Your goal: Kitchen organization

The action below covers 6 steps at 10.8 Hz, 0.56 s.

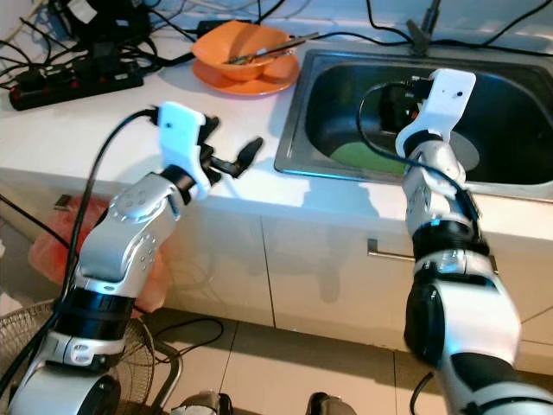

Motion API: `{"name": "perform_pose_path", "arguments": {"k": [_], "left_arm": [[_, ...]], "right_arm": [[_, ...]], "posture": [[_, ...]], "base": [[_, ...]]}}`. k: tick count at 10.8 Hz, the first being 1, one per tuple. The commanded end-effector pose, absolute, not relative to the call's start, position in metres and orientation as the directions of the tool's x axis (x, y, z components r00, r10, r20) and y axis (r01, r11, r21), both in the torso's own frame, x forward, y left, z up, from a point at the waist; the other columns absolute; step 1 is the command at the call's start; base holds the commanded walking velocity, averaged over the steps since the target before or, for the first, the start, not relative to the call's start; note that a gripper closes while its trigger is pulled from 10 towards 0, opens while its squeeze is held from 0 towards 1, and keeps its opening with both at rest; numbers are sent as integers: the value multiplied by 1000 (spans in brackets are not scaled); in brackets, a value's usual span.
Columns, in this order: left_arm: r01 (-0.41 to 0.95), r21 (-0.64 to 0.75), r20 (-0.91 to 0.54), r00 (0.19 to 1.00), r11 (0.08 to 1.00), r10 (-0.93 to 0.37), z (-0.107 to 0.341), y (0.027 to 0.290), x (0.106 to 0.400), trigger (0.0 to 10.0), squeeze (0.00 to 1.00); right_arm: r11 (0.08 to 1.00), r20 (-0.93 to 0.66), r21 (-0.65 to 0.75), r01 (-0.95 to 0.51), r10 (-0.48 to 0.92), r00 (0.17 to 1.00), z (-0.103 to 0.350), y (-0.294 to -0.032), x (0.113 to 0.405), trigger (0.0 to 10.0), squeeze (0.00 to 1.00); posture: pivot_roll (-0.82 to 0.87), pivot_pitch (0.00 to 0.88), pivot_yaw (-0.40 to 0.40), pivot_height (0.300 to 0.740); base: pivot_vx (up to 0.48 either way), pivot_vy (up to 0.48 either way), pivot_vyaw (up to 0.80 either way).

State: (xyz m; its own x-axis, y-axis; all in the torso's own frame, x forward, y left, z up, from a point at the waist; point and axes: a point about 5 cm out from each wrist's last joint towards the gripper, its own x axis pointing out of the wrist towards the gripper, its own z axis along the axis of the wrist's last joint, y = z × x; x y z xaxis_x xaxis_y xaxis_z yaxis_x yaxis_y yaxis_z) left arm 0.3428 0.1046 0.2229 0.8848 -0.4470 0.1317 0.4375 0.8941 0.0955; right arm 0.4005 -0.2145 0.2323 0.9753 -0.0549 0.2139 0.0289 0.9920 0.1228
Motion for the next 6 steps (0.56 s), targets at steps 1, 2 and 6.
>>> {"name": "perform_pose_path", "arguments": {"k": [1,2,6], "left_arm": [[401,100,163,896,911,-413,226,111,341,10000,0],[350,69,194,914,934,-357,223,118,339,10000,0],[230,47,292,928,972,-233,220,134,332,10000,0]], "right_arm": [[992,222,126,23,-50,974,234,-212,399,10000,922],[993,261,120,17,-48,964,232,-210,388,10000,212],[996,274,80,-27,4,962,220,-192,362,10000,0]], "posture": [[106,93,16,740],[98,87,11,740],[81,72,0,740]], "base": [[0,0,0],[0,0,0],[0,-65,-392]]}}
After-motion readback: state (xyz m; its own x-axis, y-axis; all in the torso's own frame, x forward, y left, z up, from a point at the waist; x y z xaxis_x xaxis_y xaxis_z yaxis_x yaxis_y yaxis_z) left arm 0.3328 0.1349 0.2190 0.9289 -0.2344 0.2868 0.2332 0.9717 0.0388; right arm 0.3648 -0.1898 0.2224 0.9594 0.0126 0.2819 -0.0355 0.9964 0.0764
